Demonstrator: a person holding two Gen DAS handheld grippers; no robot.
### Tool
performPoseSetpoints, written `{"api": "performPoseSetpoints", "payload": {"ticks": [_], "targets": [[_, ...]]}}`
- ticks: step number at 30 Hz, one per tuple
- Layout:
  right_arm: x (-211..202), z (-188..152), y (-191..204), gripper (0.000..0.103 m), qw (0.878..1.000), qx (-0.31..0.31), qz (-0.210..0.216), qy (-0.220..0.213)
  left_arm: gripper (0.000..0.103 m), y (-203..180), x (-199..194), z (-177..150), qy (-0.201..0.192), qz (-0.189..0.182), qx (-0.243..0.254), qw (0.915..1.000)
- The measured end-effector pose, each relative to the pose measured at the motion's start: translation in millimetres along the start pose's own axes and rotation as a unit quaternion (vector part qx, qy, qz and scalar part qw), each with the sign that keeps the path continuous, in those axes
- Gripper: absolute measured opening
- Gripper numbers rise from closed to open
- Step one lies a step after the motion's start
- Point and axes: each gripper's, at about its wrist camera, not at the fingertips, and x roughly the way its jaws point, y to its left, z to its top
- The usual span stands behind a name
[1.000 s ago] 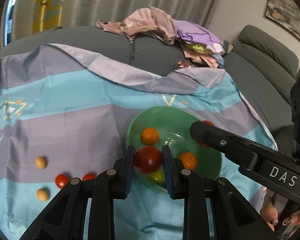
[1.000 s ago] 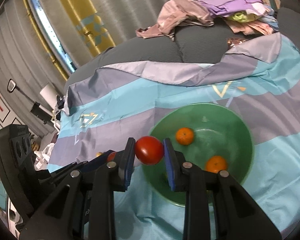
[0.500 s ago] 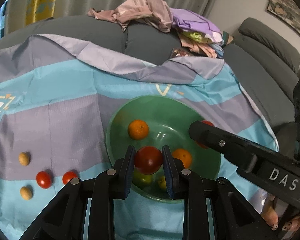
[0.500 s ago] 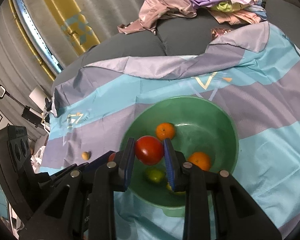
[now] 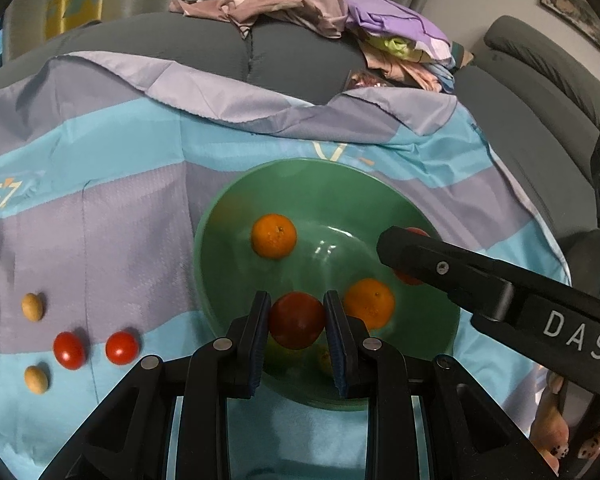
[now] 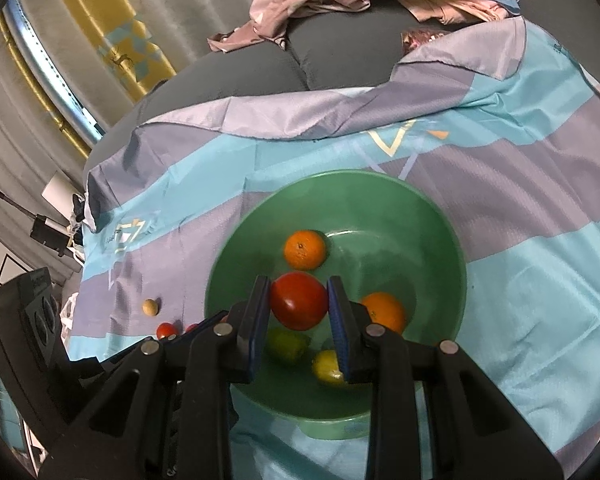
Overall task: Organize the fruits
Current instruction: 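Lower both tomatoes into the green bowl and open both tools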
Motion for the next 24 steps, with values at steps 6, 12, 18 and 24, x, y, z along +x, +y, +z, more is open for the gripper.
{"api": "performPoseSetpoints", "payload": {"ticks": [6, 12, 18, 24], "targets": [[8, -1, -2, 0.030, 1.000, 0.002, -0.004, 0.014, 0.027, -2, 5, -2, 0.004, 0.002, 0.004, 1.0000], [15, 0, -5, 0.030, 1.000, 0.007, -0.008, 0.023, 0.027, -4, 9, -2, 0.007, 0.000, 0.005, 1.0000], [13, 1, -7, 0.045, 0.999, 0.017, -0.021, 0.024, 0.027, -2, 9, -2, 0.007, -0.005, -0.008, 0.9999], [-6, 4, 0, 0.062, 1.000, 0.014, -0.011, -0.014, 0.035, 10, -16, 1, -0.008, -0.011, -0.020, 0.9997]]}}
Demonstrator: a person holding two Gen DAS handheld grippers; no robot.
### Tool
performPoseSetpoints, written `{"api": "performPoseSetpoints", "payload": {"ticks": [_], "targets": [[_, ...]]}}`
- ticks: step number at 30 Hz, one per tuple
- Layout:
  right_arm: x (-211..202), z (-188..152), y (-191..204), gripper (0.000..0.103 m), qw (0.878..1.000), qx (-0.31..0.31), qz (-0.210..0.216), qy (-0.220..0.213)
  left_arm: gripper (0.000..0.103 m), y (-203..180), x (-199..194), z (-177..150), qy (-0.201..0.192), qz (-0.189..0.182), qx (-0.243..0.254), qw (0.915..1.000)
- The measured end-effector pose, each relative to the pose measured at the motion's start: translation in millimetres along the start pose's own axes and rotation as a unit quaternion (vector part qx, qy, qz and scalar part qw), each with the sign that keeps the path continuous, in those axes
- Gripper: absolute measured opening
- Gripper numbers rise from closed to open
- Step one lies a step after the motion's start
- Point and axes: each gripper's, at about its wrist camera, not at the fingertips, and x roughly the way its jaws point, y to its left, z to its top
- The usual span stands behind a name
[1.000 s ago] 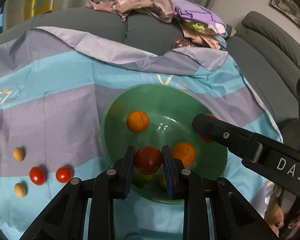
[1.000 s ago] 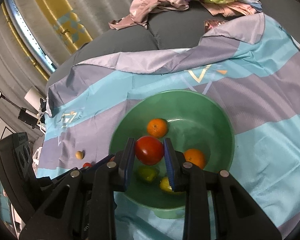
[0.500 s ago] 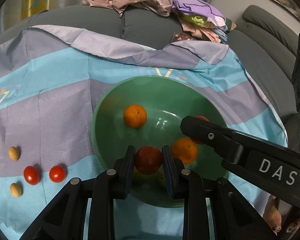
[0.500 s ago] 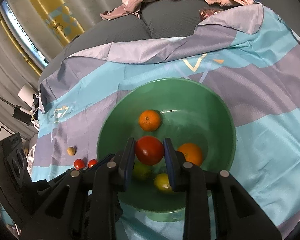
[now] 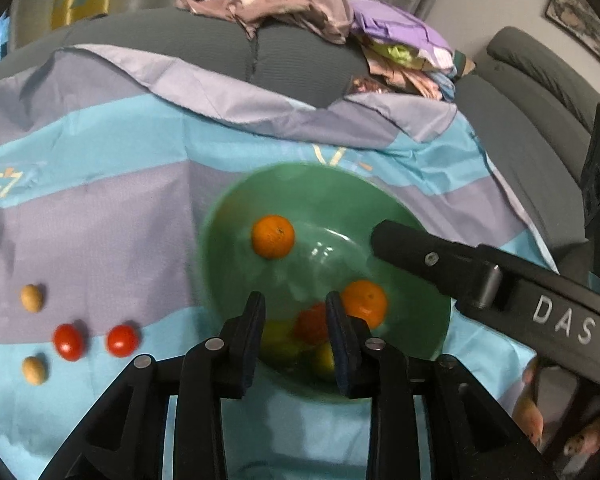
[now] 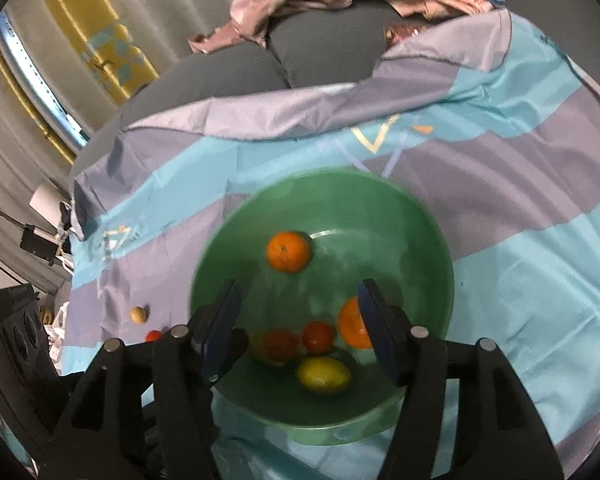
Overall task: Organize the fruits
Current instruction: 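Lower both tomatoes into the green bowl and open both tools, then move both open tools back to the remaining red tomatoes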
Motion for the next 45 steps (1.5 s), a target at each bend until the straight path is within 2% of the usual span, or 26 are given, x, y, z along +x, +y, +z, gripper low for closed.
{"api": "performPoseSetpoints", "payload": {"ticks": [1, 4, 8, 12, 18, 21, 23, 30, 33, 40, 45], "targets": [[-2, 0, 2, 0.062, 1.000, -0.002, 0.002, -0.003, 0.042, 5, -8, 0, -0.008, 0.002, -0.005, 1.0000], [-5, 0, 11, 0.062, 1.000, -0.011, 0.008, -0.011, 0.052, 22, -28, 1, -0.024, 0.013, -0.024, 0.9994], [-6, -2, 29, 0.062, 0.999, -0.031, 0.017, -0.017, 0.053, 50, -52, -1, -0.033, 0.035, -0.038, 0.9981], [-3, -7, 51, 0.062, 0.998, -0.058, 0.026, -0.021, 0.053, 86, -69, -7, -0.031, 0.082, -0.050, 0.9949], [9, -19, 89, 0.062, 0.992, -0.116, 0.039, -0.012, 0.053, 154, -72, -14, -0.013, 0.136, -0.090, 0.9865], [19, -26, 107, 0.062, 0.989, -0.137, 0.048, -0.004, 0.053, 182, -69, -18, -0.013, 0.122, -0.131, 0.9838], [29, -33, 118, 0.062, 0.987, -0.150, 0.053, 0.007, 0.053, 196, -60, -20, 0.004, 0.117, -0.150, 0.9817], [64, -56, 149, 0.053, 0.978, -0.201, 0.042, 0.049, 0.053, 216, -43, -26, 0.022, 0.115, -0.173, 0.9779], [79, -65, 157, 0.049, 0.973, -0.219, 0.033, 0.067, 0.053, 222, -40, -29, 0.020, 0.093, -0.193, 0.9766], [102, -80, 162, 0.047, 0.965, -0.244, 0.010, 0.092, 0.053, 211, -38, -26, 0.016, 0.050, -0.176, 0.9830], [114, -84, 161, 0.046, 0.962, -0.253, -0.010, 0.101, 0.053, 206, -24, -28, 0.036, 0.026, -0.175, 0.9836]]}}
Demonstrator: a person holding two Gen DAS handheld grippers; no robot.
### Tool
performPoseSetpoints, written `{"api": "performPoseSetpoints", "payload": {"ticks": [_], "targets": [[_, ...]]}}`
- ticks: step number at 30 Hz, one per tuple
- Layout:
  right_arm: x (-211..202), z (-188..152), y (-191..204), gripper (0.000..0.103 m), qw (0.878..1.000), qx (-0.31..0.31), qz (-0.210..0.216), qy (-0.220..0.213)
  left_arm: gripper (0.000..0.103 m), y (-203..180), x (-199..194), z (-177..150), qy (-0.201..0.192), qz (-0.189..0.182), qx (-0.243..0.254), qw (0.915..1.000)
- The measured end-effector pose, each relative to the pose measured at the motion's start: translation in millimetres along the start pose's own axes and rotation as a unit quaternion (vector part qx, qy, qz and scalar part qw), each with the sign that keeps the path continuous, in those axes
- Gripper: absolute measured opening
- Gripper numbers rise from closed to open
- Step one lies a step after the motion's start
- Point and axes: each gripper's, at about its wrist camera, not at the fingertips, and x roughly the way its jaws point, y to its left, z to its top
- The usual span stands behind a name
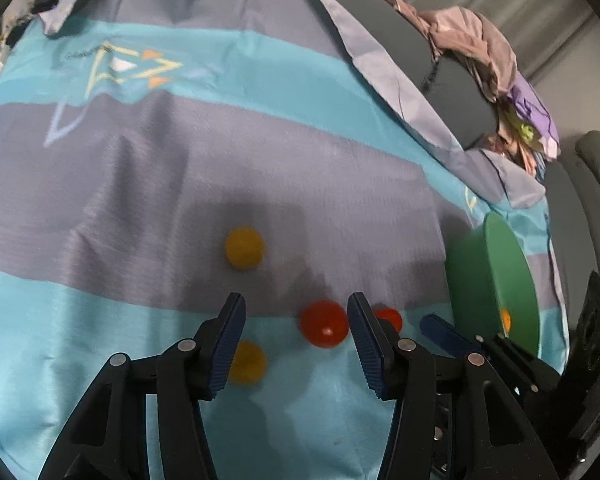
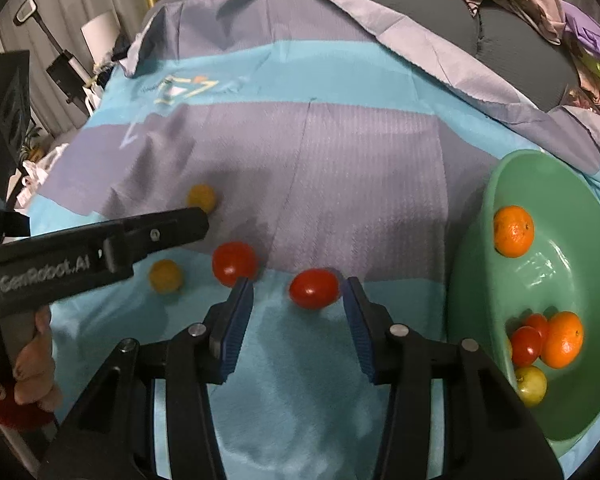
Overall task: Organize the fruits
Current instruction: 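Move both open tools back to the remaining red tomatoes, then grasp a red tomato with the left tool while the right tool grasps another tomato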
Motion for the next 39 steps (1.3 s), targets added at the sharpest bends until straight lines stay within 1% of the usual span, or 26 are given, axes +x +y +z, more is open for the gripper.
{"api": "performPoseSetpoints", "payload": {"ticks": [4, 6, 12, 14, 18, 21, 23, 26, 30, 39], "targets": [[9, 0, -5, 0.038, 1.000, 0.008, 0.001, 0.013, 0.053, -3, 7, -4, 0.009, 0.000, 0.005, 0.9999], [13, -1, -7, 0.036, 1.000, 0.010, 0.002, 0.017, 0.052, -4, 8, -6, 0.011, -0.003, 0.009, 0.9999], [22, -1, -7, 0.036, 1.000, 0.014, 0.005, 0.025, 0.047, -5, 15, -8, 0.022, -0.011, 0.009, 0.9997], [24, -1, -8, 0.036, 1.000, 0.014, 0.003, 0.025, 0.047, -6, 18, -8, 0.026, -0.014, 0.009, 0.9995], [29, -1, -11, 0.032, 0.999, 0.018, 0.005, 0.029, 0.045, -9, 24, -9, 0.033, -0.017, 0.008, 0.9993], [29, 0, -13, 0.032, 0.999, 0.021, 0.007, 0.028, 0.039, -11, 28, -10, 0.035, -0.017, 0.012, 0.9992], [30, 0, -13, 0.032, 0.999, 0.024, 0.009, 0.026, 0.038, -12, 29, -12, 0.035, -0.019, 0.014, 0.9991], [30, 0, -13, 0.032, 0.999, 0.023, 0.009, 0.026, 0.032, -13, 29, -13, 0.029, -0.013, 0.017, 0.9994], [30, 0, -13, 0.032, 0.999, 0.024, 0.009, 0.025, 0.032, -11, 29, -13, 0.029, -0.016, 0.009, 0.9994], [22, 0, -16, 0.032, 0.999, 0.032, 0.012, 0.018, 0.032, -12, 21, -13, 0.019, 0.000, 0.007, 0.9998]]}}
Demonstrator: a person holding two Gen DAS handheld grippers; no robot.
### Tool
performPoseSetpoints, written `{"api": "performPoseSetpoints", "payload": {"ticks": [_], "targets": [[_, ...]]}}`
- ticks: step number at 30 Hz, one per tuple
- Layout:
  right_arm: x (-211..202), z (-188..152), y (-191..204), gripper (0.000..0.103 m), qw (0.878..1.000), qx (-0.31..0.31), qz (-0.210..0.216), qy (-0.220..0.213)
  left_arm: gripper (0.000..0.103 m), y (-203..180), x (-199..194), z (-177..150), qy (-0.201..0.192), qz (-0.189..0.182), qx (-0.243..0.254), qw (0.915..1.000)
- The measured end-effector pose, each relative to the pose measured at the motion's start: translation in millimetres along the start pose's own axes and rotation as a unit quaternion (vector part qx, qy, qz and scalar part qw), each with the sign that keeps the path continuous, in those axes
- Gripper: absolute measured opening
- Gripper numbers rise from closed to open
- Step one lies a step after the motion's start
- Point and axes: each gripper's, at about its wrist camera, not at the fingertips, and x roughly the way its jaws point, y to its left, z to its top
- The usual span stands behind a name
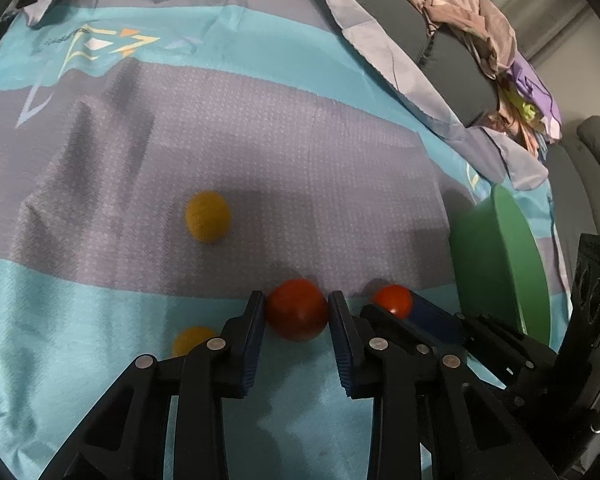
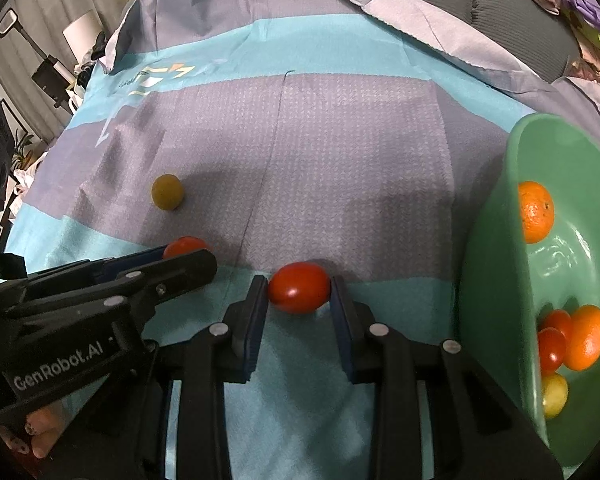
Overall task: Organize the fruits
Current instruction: 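Grasp a red tomato with the left tool while the right tool grasps another tomato, then carry both red tomatoes in both tools over the green bowl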
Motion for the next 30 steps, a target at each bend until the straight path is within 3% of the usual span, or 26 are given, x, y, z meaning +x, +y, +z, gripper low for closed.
{"api": "performPoseSetpoints", "payload": {"ticks": [30], "targets": [[-82, -3, -13, 0.032, 0.995, 0.030, 0.033, -0.090, 0.032, -37, -63, 3, -0.084, 0.004, 0.055, 0.9949]]}}
